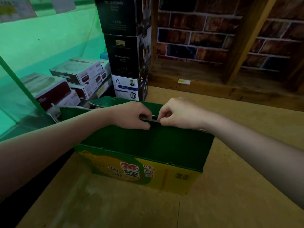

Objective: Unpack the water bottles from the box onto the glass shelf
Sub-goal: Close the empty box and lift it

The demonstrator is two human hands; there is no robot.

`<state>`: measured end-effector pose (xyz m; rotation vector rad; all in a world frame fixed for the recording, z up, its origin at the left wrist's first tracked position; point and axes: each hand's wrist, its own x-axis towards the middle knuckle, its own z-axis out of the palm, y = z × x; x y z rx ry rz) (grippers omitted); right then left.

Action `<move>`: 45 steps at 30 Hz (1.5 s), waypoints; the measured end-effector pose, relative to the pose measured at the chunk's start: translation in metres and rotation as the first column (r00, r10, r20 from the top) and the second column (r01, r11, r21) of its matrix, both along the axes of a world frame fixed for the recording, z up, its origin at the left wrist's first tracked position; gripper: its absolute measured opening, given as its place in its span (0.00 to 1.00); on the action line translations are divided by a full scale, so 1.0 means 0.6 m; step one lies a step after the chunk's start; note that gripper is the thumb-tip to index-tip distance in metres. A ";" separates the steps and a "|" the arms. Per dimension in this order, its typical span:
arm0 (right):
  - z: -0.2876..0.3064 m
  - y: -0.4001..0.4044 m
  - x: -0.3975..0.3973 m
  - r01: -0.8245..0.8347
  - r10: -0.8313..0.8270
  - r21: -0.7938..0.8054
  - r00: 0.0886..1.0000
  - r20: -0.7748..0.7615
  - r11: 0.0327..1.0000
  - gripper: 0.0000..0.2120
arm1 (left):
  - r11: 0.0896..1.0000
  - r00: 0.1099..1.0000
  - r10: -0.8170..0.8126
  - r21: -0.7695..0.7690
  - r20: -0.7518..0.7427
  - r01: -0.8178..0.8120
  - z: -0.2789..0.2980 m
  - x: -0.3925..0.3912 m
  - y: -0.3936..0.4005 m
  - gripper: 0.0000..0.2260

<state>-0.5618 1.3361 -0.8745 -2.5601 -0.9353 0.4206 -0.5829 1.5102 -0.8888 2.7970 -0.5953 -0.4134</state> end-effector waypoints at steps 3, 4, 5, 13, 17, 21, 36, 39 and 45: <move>-0.023 0.004 0.020 0.027 -0.022 -0.073 0.998 0.066 0.997 0.09 | 0.994 0.987 0.109 -0.033 0.122 -0.105 -0.026 0.015 0.006 0.08; -0.035 0.004 0.029 0.040 -0.031 -0.103 0.996 0.088 0.994 0.11 | 0.989 0.973 0.144 -0.045 0.181 -0.138 -0.038 0.020 0.007 0.09; -0.050 0.005 0.036 0.056 -0.043 -0.121 0.993 0.109 0.991 0.13 | 0.985 0.955 0.174 -0.039 0.241 -0.170 -0.051 0.026 0.007 0.10; -0.183 -0.002 0.054 0.092 -0.027 -0.249 0.967 0.254 0.964 0.29 | 0.956 0.909 0.206 0.126 0.362 -0.266 -0.201 0.038 0.007 0.34; -0.226 -0.004 0.056 0.064 -0.026 -0.310 0.992 0.126 0.949 0.30 | 0.962 0.960 0.218 0.126 0.174 -0.241 -0.229 0.051 0.011 0.43; -0.238 -0.009 0.061 0.039 -0.010 -0.332 0.996 0.087 0.942 0.31 | 0.966 0.977 0.199 0.154 0.080 -0.209 -0.229 0.058 0.012 0.46; -0.237 -0.008 0.061 0.053 -0.022 -0.307 0.995 0.101 0.950 0.31 | 0.971 0.978 0.178 0.143 0.110 -0.193 -0.226 0.049 0.018 0.30; -0.235 -0.006 0.065 0.055 -0.020 -0.310 0.993 0.116 0.949 0.31 | 0.974 0.978 0.169 0.133 0.122 -0.185 -0.225 0.045 0.018 0.35; -0.224 0.013 0.102 0.071 -0.036 -0.323 0.993 0.113 0.944 0.29 | 0.994 0.998 0.037 0.105 0.052 -0.042 -0.206 0.022 0.034 0.43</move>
